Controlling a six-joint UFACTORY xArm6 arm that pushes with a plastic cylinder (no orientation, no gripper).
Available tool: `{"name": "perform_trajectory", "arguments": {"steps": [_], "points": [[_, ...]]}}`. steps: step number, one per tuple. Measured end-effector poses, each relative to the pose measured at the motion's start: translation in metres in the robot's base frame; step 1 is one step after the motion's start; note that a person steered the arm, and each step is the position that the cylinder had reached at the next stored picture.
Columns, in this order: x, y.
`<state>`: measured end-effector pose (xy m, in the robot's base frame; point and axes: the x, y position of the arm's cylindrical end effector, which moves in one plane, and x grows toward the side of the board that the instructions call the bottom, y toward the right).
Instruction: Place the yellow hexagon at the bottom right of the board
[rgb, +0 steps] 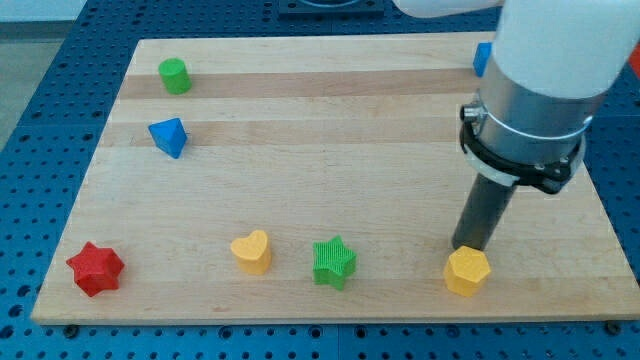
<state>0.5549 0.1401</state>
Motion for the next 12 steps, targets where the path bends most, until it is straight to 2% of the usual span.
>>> {"name": "perform_trajectory", "arguments": {"steps": [1, 2, 3, 4, 5, 10, 11, 12], "points": [[-0.008, -0.007], [-0.025, -0.052], [0.004, -0.078], [0.039, -0.078], [0.046, -0.075], [0.045, 0.029], [0.045, 0.030], [0.045, -0.008]]}}
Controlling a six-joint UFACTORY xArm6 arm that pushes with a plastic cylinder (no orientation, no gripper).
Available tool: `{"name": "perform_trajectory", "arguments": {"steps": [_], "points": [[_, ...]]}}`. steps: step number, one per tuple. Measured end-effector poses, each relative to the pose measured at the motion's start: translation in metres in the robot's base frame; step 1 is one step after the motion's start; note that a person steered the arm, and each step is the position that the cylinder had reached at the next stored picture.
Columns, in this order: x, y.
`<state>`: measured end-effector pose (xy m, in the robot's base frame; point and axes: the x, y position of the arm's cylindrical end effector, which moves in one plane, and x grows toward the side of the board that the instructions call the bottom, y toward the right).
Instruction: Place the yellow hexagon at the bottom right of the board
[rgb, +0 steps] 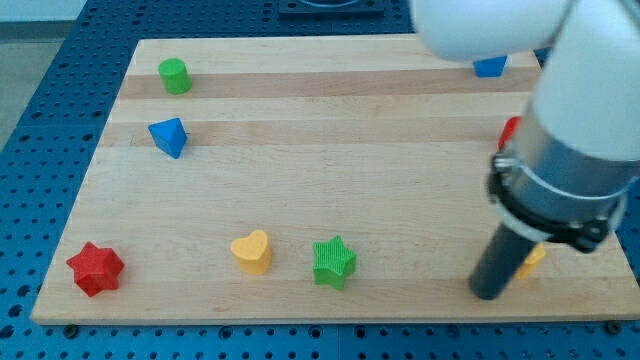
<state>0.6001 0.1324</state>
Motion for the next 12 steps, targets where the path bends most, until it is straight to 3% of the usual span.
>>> {"name": "perform_trajectory", "arguments": {"steps": [1, 2, 12], "points": [[0.000, -0.031], [-0.024, -0.013], [-0.013, 0.061]]}}
